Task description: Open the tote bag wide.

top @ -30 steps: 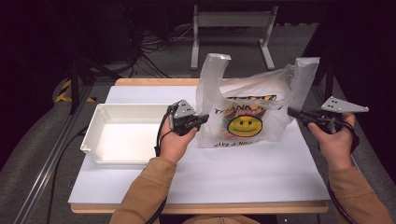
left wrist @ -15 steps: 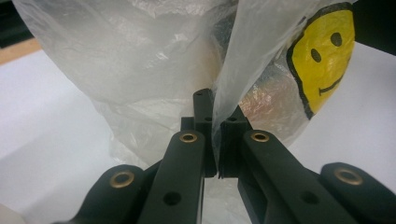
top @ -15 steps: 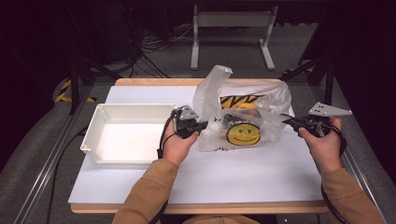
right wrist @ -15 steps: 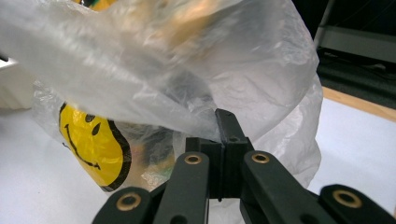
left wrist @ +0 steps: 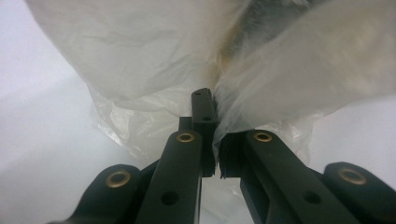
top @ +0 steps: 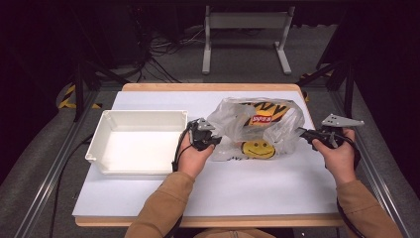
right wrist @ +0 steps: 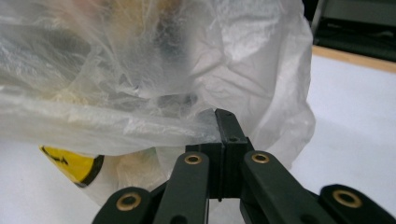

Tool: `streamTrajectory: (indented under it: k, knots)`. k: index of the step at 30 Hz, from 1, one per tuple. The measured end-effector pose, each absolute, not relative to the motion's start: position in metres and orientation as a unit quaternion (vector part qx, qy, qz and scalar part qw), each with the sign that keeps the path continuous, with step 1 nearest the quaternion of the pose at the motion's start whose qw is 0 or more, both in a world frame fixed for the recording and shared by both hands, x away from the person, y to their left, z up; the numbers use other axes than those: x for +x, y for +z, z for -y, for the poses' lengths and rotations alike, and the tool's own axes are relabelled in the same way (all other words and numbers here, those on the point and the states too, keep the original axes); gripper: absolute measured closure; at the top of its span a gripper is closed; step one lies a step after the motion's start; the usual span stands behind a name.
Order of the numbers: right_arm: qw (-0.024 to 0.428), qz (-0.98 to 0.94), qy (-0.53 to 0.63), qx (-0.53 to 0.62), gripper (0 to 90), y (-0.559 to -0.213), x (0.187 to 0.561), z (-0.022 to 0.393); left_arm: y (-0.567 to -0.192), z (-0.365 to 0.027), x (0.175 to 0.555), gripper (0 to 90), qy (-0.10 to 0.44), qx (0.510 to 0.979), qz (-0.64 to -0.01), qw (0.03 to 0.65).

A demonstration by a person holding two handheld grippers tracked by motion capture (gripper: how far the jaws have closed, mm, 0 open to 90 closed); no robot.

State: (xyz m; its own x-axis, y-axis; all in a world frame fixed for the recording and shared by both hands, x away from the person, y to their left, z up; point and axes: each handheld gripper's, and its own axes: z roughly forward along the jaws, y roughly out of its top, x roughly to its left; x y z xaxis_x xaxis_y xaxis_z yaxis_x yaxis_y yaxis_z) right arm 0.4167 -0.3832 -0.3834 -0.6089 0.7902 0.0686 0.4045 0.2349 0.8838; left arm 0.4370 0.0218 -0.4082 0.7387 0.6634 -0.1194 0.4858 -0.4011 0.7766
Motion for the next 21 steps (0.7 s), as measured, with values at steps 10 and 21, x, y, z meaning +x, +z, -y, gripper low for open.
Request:
streamTrajectory:
  k: [10,21]
  knots:
    - [0.184,-0.769,0.458,0.407,90.0,-0.400,0.421,0.381,-0.412,-0.014,0.439,87.1,0.086,0.852,-0.360,0.369]
    - [0.186,-0.758,0.482,0.398,79.8,-0.394,0.411,0.387,-0.402,-0.019,0.430,62.2,0.093,0.835,-0.351,0.413]
